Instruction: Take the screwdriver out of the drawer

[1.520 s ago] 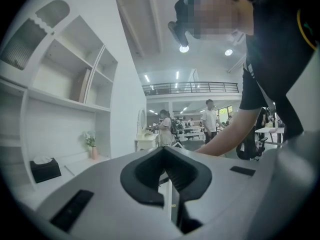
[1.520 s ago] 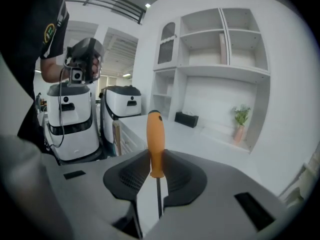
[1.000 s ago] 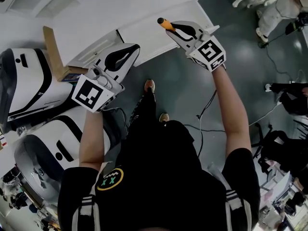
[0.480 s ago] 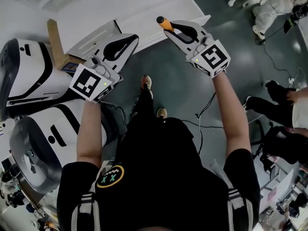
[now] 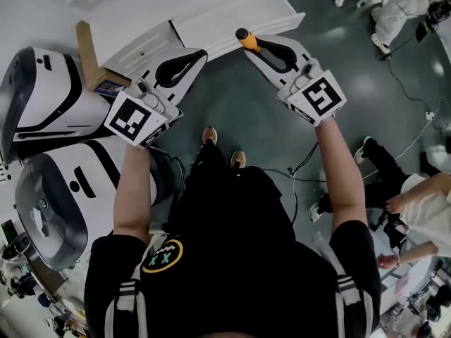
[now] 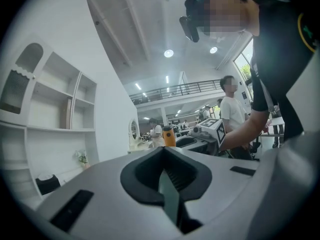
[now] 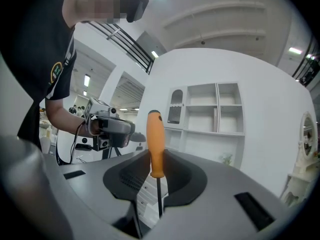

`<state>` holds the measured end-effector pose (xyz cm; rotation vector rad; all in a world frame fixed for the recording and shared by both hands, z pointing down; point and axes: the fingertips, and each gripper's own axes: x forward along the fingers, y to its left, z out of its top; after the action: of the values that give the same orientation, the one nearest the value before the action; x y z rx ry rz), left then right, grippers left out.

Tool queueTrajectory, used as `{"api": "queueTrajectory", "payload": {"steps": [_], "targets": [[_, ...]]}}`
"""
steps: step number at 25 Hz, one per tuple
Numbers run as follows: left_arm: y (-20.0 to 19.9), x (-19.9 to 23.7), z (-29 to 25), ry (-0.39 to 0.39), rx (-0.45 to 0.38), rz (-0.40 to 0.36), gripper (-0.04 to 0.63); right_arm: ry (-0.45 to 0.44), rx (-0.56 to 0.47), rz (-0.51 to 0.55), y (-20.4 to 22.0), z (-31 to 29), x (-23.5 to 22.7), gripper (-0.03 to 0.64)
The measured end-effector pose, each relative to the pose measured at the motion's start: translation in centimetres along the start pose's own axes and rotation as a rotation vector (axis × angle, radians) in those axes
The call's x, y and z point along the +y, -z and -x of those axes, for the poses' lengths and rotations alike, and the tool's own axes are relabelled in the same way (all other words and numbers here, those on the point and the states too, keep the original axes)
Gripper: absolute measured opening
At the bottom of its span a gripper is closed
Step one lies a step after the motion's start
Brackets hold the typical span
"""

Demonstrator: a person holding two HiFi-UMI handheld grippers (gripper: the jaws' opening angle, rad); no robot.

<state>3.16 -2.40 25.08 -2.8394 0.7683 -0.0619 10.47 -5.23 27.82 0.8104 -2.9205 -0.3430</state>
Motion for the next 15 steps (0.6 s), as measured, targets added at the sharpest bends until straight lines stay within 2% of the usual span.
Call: {"api": "queueTrajectory", "payload": {"steps": [15], "targets": [[-0.5, -0.4, 2.2, 0.063, -0.027, -0.002, 0.017, 0.078, -0.041, -0.035, -2.6, 1.0, 4.4, 0.104]]}}
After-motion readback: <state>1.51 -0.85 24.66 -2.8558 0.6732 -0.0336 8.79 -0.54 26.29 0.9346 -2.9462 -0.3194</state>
